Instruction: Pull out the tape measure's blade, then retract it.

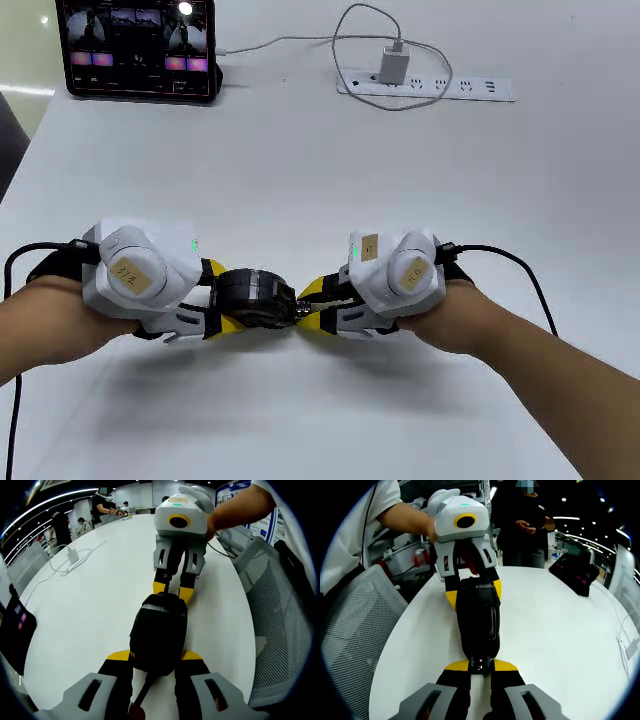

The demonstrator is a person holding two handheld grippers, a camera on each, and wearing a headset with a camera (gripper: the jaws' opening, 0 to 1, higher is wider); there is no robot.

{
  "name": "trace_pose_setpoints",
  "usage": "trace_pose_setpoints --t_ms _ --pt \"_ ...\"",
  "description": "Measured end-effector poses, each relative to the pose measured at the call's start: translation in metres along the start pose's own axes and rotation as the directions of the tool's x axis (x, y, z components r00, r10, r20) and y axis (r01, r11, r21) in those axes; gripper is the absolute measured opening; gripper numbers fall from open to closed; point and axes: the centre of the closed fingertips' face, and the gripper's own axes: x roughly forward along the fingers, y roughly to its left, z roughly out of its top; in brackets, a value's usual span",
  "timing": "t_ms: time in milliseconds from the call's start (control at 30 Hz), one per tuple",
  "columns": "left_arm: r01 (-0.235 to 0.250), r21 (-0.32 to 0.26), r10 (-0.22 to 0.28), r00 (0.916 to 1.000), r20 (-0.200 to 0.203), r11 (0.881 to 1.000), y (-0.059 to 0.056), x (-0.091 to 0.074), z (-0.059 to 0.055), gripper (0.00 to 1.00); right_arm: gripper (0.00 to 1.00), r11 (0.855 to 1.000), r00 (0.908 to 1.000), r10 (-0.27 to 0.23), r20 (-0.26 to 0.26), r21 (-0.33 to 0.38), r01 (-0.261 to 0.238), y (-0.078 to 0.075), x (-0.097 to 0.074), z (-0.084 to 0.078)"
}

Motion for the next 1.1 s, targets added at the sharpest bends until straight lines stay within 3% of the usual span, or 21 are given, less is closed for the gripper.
trace_pose_setpoints --t_ms 633,1100 --pt "0.003 0.002 -0.003 0.9999 -0.015 1.0 0.0 0.0 -0.002 0.26 0.09 1.0 1.0 -0.004 -0.007 -0.023 0.004 -0.002 -0.007 -0.004" --pt "0.004 -0.003 -0.004 0.9999 -0.014 1.0 0.0 0.0 -0.002 0.26 0.09 1.0 0.9999 -0.015 -0.008 -0.005 0.015 -0.001 -0.021 -0.012"
